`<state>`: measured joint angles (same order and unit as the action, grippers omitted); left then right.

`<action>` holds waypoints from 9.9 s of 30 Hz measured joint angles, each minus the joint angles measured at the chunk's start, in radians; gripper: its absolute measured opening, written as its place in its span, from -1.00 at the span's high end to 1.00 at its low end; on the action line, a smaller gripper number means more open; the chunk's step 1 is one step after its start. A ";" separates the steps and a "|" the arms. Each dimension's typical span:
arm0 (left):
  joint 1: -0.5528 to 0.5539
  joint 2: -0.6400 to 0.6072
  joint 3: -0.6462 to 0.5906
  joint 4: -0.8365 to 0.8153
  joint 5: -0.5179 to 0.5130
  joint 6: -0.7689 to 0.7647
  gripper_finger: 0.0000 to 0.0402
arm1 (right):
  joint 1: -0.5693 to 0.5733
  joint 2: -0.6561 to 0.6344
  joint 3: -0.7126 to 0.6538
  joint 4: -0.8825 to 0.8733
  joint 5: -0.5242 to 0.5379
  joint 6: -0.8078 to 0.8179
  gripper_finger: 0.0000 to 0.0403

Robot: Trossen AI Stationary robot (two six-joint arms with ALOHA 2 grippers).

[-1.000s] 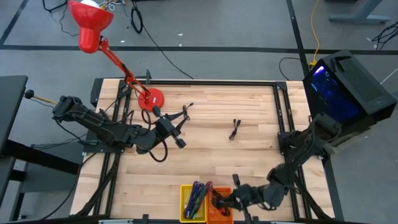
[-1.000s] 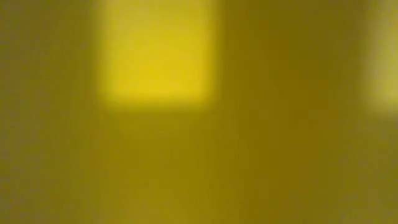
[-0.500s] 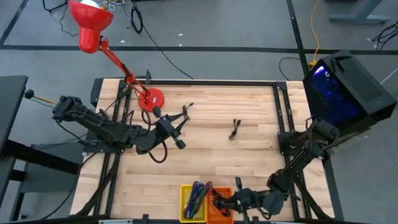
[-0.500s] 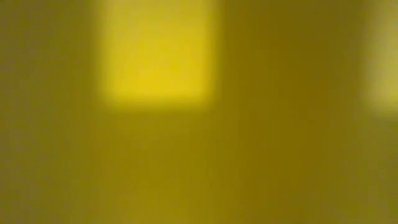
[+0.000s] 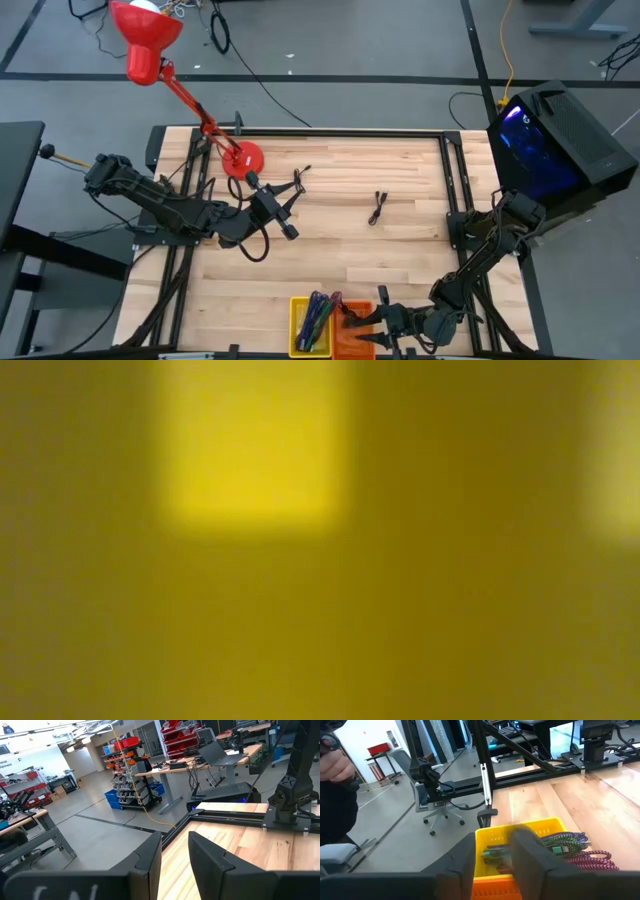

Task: Pick & Place USB Port
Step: Put the bottom black USB cable into the orange bin, then put the right black USB cable into the orange bin

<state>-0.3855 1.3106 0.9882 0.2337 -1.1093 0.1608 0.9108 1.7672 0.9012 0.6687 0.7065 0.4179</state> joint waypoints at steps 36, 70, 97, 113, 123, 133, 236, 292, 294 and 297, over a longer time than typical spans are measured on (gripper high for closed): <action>0.002 0.000 0.000 0.000 0.036 -0.018 0.49 | -0.118 0.008 0.000 -0.307 -0.108 0.190 0.47; 0.002 0.000 0.000 -0.029 0.041 -0.021 0.49 | -0.180 0.101 0.000 -0.148 -0.207 0.142 0.41; 0.002 0.000 0.000 -0.029 0.042 -0.020 0.49 | -0.211 0.168 0.000 -0.008 -0.284 0.135 0.41; 0.002 0.000 0.000 -0.030 0.067 -0.020 0.49 | -0.223 0.169 0.000 0.012 -0.322 0.110 0.98; 0.002 0.000 0.000 -0.055 0.088 -0.065 0.49 | -0.222 0.164 0.000 0.020 -0.338 0.092 0.99; -0.005 0.000 0.000 -0.165 0.223 -0.149 0.49 | -0.222 0.163 0.000 -0.005 -0.385 0.067 0.86; -0.022 0.000 0.000 -0.175 0.251 -0.165 0.49 | -0.283 0.133 0.053 -0.031 -0.481 -0.016 0.99; -0.020 0.000 0.000 -0.208 0.250 -0.165 0.49 | -0.271 -0.271 0.016 -1.102 -0.161 0.215 0.53; -0.019 0.000 0.000 -0.212 0.250 -0.165 0.49 | -0.306 -0.270 0.016 -1.195 -0.164 0.220 0.52; -0.012 0.000 0.000 -0.211 0.250 -0.165 0.49 | -0.363 -0.274 0.016 -1.283 -0.118 0.176 0.51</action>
<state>-0.3978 1.3109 0.9882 0.0223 -0.8589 -0.0044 0.5478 1.4927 0.9169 -0.6140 0.5881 0.5936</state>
